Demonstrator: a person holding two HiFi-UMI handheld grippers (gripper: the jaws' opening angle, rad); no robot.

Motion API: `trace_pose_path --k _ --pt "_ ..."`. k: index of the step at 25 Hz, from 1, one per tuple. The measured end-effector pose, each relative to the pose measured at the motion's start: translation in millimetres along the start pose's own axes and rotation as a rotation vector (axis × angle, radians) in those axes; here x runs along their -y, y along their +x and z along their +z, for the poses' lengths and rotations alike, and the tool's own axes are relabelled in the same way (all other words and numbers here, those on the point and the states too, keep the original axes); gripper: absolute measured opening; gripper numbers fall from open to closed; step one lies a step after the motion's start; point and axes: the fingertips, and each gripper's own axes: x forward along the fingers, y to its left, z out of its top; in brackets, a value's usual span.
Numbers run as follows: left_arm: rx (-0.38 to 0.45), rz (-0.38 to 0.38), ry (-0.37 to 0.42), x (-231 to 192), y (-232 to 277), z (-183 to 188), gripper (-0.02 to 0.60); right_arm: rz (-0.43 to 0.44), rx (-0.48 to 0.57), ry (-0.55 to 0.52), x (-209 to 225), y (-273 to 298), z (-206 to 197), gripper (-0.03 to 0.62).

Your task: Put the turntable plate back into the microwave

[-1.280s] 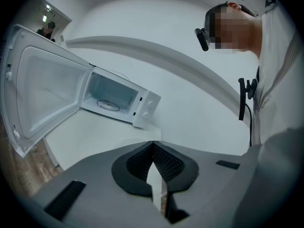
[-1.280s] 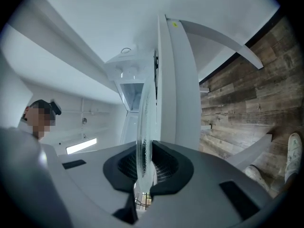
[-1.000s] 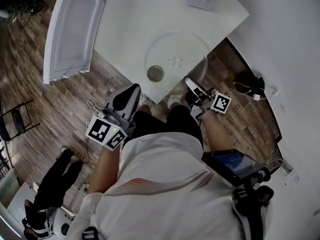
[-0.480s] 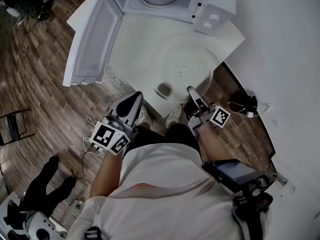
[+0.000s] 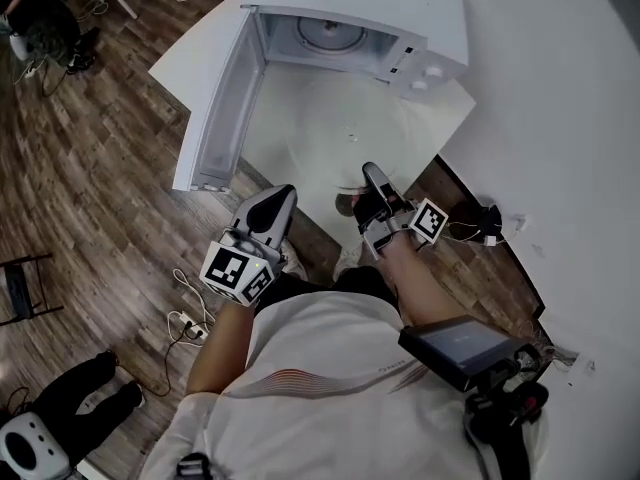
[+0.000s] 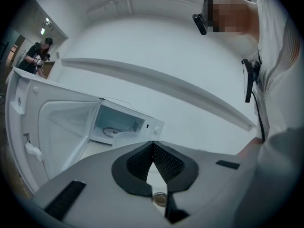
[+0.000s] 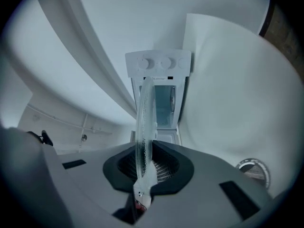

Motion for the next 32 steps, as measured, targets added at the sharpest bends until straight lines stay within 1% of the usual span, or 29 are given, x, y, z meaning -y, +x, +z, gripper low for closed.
trace_pose_path --k 3,8,12,16,19,23,28,32 --pt "0.011 -0.004 0.027 -16.2 -3.5 8.3 0.011 -0.011 0.037 0.005 1.8 28.9 -1.3 0.029" --pt "0.014 0.034 0.049 -37.5 5.7 10.5 0.011 -0.018 0.067 0.025 8.9 76.0 5.4 0.029" --pt "0.029 0.062 0.044 -48.6 27.0 12.4 0.011 -0.026 0.077 0.045 22.7 111.9 20.6 0.029" --pt "0.024 0.080 0.032 -50.8 41.6 13.3 0.011 -0.040 0.089 0.074 35.5 143.1 35.5 0.029" --pt "0.020 0.091 0.031 -52.6 45.8 15.6 0.011 -0.054 0.105 0.081 42.9 163.6 48.8 0.029" --pt "0.009 0.115 0.028 -62.1 43.7 17.3 0.011 -0.067 0.152 0.096 51.2 189.9 62.8 0.029" --pt "0.003 0.115 0.036 -72.2 50.9 11.6 0.011 -0.087 0.206 0.093 60.0 218.9 77.9 0.029" --pt "-0.002 0.116 0.027 -77.3 56.3 8.2 0.011 -0.093 0.238 0.104 73.1 232.5 91.0 0.029"
